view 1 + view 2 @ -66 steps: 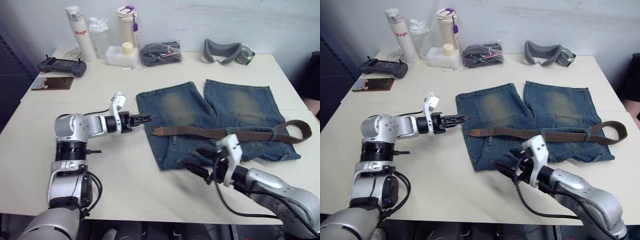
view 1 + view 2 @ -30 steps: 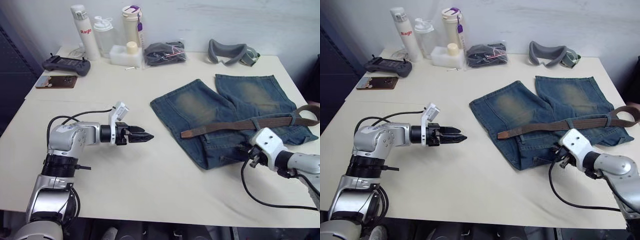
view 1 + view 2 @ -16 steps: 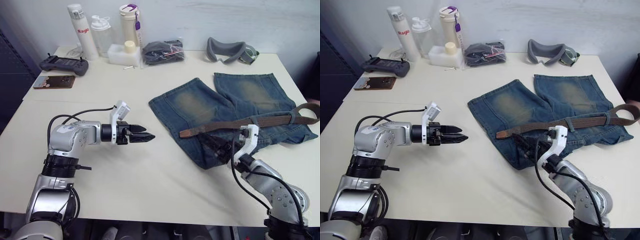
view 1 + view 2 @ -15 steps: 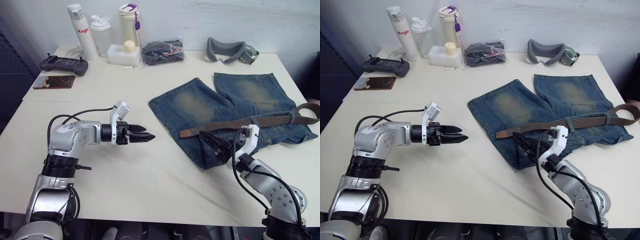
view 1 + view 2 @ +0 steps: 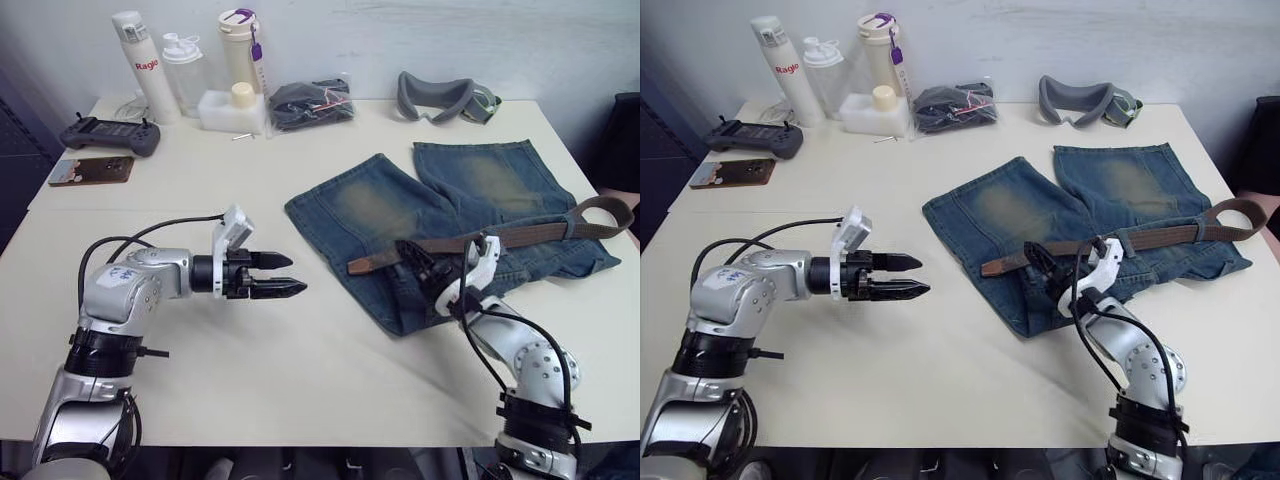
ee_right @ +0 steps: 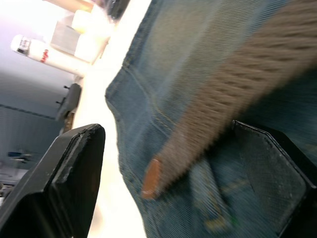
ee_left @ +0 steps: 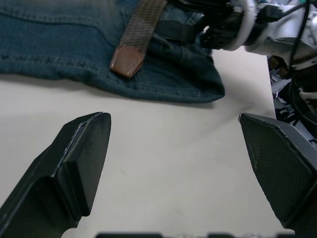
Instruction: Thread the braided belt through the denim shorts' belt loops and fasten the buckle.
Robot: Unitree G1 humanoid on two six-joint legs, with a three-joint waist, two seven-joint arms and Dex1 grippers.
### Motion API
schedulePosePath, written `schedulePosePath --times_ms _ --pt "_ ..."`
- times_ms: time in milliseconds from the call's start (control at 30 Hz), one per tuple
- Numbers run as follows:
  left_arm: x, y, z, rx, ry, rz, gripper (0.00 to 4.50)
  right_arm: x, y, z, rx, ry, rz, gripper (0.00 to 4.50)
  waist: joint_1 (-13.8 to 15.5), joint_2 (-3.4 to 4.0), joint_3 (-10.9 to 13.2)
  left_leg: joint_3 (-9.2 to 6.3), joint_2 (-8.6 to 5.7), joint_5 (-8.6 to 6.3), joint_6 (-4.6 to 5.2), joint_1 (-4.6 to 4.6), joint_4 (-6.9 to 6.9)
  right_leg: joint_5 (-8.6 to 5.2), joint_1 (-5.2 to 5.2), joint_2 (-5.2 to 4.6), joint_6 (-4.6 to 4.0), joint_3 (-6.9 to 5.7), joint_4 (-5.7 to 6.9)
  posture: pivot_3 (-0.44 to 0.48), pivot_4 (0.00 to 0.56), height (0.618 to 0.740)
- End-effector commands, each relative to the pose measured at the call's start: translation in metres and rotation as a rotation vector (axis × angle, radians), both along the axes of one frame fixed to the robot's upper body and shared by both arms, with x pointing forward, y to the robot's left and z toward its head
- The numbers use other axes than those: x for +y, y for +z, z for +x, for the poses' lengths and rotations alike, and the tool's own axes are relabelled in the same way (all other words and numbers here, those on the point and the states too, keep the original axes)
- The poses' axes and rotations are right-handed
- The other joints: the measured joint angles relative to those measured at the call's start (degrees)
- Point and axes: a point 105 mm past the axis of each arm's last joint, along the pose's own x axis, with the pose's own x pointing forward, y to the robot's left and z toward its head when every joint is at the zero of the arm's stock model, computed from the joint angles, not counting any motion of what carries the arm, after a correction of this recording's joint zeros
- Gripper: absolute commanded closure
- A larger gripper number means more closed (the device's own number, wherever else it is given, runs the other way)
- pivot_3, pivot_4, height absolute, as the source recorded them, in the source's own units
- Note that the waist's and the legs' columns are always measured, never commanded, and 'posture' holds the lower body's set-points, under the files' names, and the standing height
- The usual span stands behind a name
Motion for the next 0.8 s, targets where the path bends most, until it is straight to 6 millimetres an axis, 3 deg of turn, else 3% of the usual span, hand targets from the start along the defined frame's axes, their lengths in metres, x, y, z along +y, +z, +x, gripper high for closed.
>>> schedulePosePath --times_ms 33,100,267,333,500,633,733,800 --pt "0.004 0.010 -0.009 -0.113 -0.044 0.010 0.00 0.006 0.007 0.003 -0.032 0.026 0.031 0.37 -0.02 0.00 0.00 0.01 0.00 0.00 0.00 0.00 -0.01 0.00 0.00 0.00 0.00 0.00 0.00 0.000 0.150 0.738" --pt "0.006 0.009 -0.012 -0.122 -0.048 0.012 0.00 0.011 0.002 0.004 -0.012 0.046 0.027 0.93 0.01 0.00 0.00 0.01 0.00 0.00 0.01 0.00 -0.02 0.00 0.00 0.00 0.00 0.00 -0.01 0.000 0.150 0.738" --pt "0.009 0.004 -0.011 -0.136 -0.026 0.023 0.00 0.010 0.000 0.005 -0.006 0.040 0.034 3.42 0.05 0.00 0.00 0.00 0.00 0.00 0.02 0.00 -0.02 0.00 0.00 0.00 0.00 0.00 0.00 0.000 0.150 0.738" --pt "0.009 0.002 -0.011 -0.129 -0.019 0.015 0.00 0.005 0.011 0.005 -0.041 0.015 0.067 4.42 -0.04 0.00 0.00 0.00 0.00 0.00 0.02 0.01 -0.02 0.00 0.01 0.00 0.00 0.00 0.00 0.000 0.150 0.738" --pt "0.007 -0.003 -0.013 -0.117 -0.030 0.018 0.00 -0.014 0.042 0.001 -0.131 -0.015 0.073 4.42 0.05 0.01 0.01 0.01 0.00 0.00 0.03 0.00 -0.04 0.00 -0.01 0.00 0.00 0.01 0.00 0.000 0.150 0.738" --pt "0.007 -0.004 -0.012 -0.110 -0.034 0.014 0.00 -0.046 0.071 -0.009 -0.191 -0.077 0.035 4.42 0.10 0.01 0.01 0.01 0.00 0.00 0.05 -0.01 -0.04 0.00 0.00 0.00 0.01 0.01 -0.01 0.000 0.150 0.738" --pt "0.004 -0.005 -0.018 -0.112 -0.089 0.021 0.00 -0.074 0.074 -0.021 -0.180 -0.109 -0.143 4.42 0.47 0.05 0.03 0.02 0.00 0.01 0.08 -0.04 -0.03 -0.01 0.01 -0.01 0.02 0.00 -0.05 0.000 0.150 0.738" --pt "0.003 -0.004 -0.020 -0.122 -0.112 0.018 0.00 -0.081 0.071 -0.023 -0.166 -0.114 -0.185 4.42 0.37 0.04 0.03 0.01 0.00 0.00 0.10 -0.05 -0.05 -0.01 0.03 0.00 0.02 -0.02 -0.13 0.000 0.150 0.738"
